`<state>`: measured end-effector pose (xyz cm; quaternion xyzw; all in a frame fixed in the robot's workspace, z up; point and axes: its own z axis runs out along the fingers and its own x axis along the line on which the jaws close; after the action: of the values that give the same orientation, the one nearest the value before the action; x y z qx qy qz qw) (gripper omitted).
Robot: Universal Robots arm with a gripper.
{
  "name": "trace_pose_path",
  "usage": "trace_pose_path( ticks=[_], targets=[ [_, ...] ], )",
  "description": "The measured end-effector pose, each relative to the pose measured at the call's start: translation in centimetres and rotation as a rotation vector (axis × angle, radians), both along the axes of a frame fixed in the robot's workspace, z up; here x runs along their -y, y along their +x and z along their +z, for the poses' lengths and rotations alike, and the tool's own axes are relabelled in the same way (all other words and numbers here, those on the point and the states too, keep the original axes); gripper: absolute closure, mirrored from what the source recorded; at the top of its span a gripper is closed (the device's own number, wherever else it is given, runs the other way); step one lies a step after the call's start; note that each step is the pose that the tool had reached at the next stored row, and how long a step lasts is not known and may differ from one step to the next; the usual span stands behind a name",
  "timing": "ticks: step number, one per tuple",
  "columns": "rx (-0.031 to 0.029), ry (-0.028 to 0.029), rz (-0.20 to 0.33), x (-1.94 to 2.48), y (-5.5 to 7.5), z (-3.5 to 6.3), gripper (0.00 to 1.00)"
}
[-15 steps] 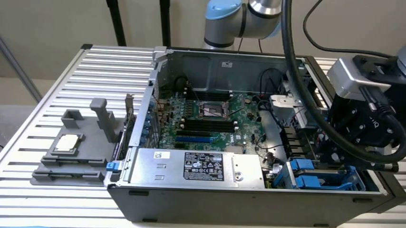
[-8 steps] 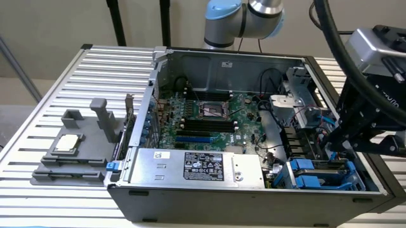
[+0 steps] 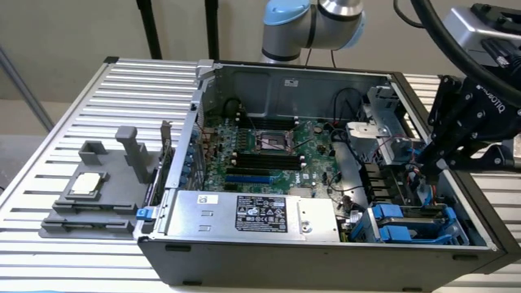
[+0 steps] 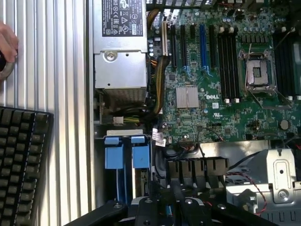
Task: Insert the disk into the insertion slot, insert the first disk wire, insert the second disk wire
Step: 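Insert the second disk wire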
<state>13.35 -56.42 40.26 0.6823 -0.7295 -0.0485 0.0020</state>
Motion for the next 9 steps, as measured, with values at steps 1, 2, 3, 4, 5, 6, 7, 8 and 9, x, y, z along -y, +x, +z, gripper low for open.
trace_pose_path(
  ticks=[1, 2, 3, 4, 5, 6, 7, 8, 9],
  targets=[
    [0.0003, -0.0064, 0.0, -0.27, 0.0, -0.02, 0.76],
    [0.0006, -0.0169, 0.0, -0.53, 0.0, -0.03, 0.76],
    [0.0008, -0.0293, 0.0, -0.73, 0.0, -0.05, 0.76],
    [0.0009, -0.0435, 0.0, -0.86, 0.01, -0.08, 0.74],
    [0.0009, -0.0571, 0.0, -0.94, 0.04, -0.11, 0.74],
    [0.0008, -0.068, 0.0, -0.98, 0.07, -0.15, 0.67],
    [0.0009, -0.0786, 0.0, -1.02, 0.1, -0.21, 0.67],
    [0.0009, -0.0853, 0.0, -1.05, 0.14, -0.27, 0.67],
    [0.0009, -0.0914, 0.0, -1.08, 0.21, -0.36, 0.67]
  ],
)
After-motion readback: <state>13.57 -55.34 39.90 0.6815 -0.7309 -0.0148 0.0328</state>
